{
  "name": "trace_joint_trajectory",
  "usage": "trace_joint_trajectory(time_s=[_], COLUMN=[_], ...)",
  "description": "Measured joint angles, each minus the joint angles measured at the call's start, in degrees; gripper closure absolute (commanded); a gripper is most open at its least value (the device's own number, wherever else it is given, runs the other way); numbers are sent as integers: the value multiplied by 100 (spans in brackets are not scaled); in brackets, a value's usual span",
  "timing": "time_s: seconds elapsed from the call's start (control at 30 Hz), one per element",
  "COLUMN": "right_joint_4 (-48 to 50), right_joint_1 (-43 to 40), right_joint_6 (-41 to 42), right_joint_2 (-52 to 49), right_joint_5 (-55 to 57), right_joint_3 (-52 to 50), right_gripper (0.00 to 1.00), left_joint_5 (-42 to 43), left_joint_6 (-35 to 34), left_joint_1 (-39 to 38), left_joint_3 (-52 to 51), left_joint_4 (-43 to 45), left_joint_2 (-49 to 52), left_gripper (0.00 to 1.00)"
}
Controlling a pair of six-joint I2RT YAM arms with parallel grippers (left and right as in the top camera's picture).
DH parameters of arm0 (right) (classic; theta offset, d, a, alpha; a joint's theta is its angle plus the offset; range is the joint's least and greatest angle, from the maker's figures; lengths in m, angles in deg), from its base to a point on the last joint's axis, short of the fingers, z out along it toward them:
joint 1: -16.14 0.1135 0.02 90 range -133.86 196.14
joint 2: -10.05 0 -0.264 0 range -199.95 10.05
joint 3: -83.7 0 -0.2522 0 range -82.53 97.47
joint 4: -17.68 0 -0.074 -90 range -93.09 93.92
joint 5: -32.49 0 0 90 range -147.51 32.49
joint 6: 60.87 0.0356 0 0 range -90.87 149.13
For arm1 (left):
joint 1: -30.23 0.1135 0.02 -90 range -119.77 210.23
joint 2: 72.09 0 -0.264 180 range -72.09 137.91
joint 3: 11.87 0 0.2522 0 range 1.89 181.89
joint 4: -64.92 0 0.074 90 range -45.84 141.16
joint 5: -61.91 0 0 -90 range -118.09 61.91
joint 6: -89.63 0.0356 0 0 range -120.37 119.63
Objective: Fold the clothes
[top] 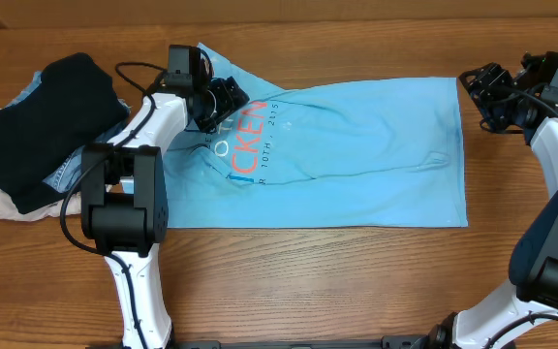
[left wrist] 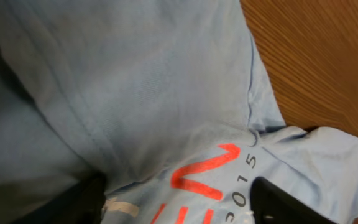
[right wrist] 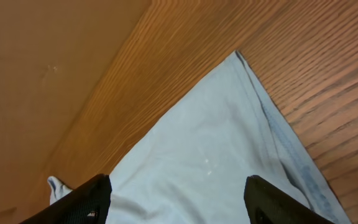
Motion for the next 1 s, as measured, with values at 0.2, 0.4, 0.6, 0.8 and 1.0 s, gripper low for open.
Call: trace_joint_trajectory(time_s=[0.2,0.4,0.6,0.8,1.0], right_joint_4=[-11,-11,37,573,1519], right_joint_1=[0,0,0,0,0], right_joint_6=[0,2,15,7,-63], right_joint_2=[0,0,0,-442,-1150], right_joint_5=[81,109,173,140,125], right_joint_3=[0,0,0,0,9], right_gripper=[27,28,40,32,28], left_joint_5=[-236,-361,-280,-94,-26], left_joint_6=[-33,26,87,223,629], left_joint_1=[0,2,70,179,179], left_joint_3=[0,0,2,330,1202], left_joint_4=[-146,-155,-184,-931,-2074], left_joint_2=[11,13,13,31,33], left_gripper=[62,95,96,96,96])
